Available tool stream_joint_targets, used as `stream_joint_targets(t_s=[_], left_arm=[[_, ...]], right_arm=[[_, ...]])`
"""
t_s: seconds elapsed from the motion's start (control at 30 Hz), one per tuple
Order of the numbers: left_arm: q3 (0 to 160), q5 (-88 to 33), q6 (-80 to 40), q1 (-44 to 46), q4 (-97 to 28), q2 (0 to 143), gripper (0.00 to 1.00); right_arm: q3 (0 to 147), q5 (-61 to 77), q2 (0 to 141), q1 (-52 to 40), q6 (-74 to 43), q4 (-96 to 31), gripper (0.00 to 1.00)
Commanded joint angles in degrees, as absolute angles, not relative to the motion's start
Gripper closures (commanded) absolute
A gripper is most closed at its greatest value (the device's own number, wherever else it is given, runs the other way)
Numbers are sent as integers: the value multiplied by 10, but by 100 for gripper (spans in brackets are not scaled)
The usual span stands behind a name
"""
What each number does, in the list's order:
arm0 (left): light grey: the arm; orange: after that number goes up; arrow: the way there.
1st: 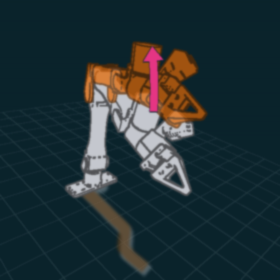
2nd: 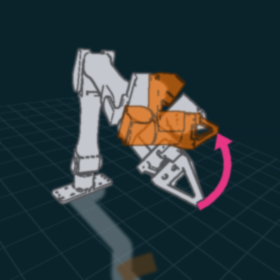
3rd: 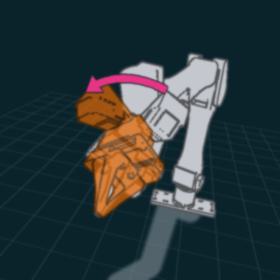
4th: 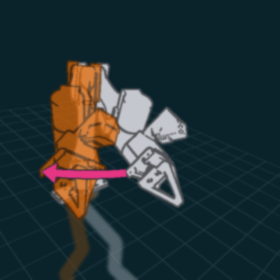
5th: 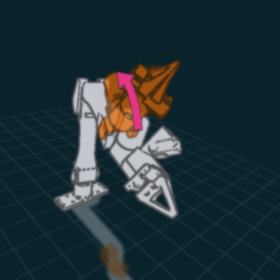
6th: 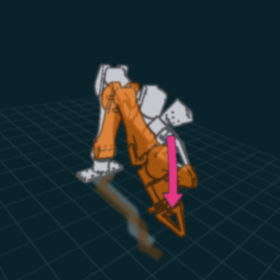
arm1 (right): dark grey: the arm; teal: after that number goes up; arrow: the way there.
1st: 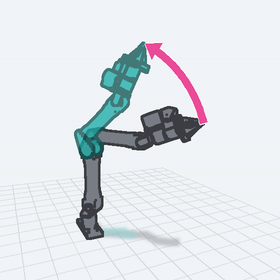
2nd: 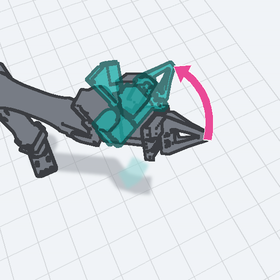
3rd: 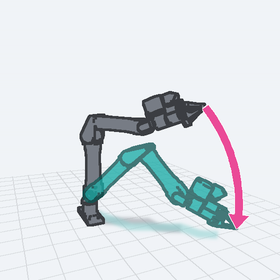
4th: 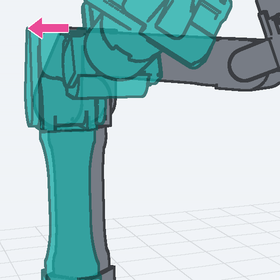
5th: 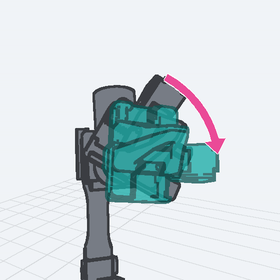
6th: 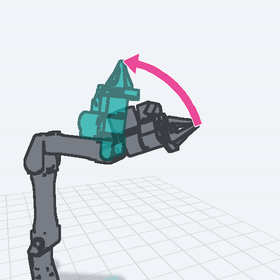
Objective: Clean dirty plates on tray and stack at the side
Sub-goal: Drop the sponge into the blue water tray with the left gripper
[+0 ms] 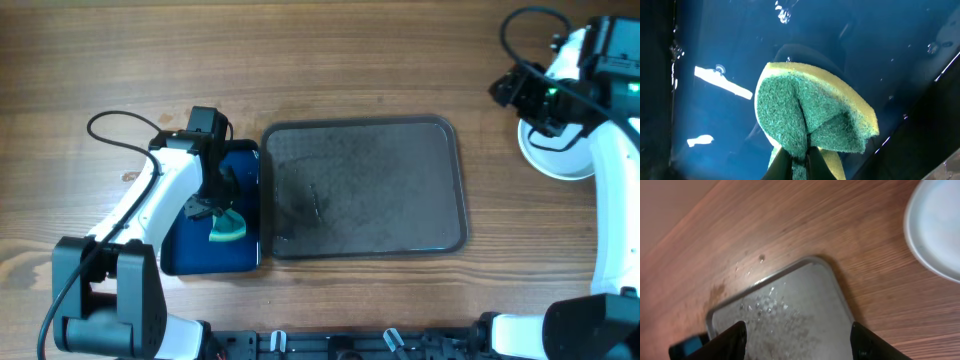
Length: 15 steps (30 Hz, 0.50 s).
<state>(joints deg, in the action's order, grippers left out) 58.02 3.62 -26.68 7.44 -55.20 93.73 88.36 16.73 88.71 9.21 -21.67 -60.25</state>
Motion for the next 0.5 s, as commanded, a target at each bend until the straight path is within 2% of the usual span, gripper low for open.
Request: stream_joint_targets(t_s=[0.0, 0.03, 0.07, 0.1, 0.13, 0.2, 0.23, 0.47], left_arm=[[570, 42, -273, 72, -538, 929, 87], [570, 42, -273, 72, -537, 929, 76], [570, 42, -272, 72, -536, 929, 69], [570, 42, -272, 72, -535, 929, 53], [570, 42, -272, 72, -536, 929, 26], [570, 42, -272, 72, -536, 929, 6], [570, 42, -272, 72, -536, 929, 0], [592, 42, -273, 72, -540, 927, 0]], right_arm=[[897, 170, 866, 53, -195, -605, 33], [897, 164, 864, 46, -195, -606, 32], [897, 154, 863, 37, -195, -605, 32], [897, 147, 862, 30, -195, -605, 32], [897, 144, 862, 26, -194, -605, 32], [897, 144, 862, 24, -192, -606, 31], [897, 144, 862, 24, -187, -607, 31], [897, 137, 795, 20, -96, -567, 29]])
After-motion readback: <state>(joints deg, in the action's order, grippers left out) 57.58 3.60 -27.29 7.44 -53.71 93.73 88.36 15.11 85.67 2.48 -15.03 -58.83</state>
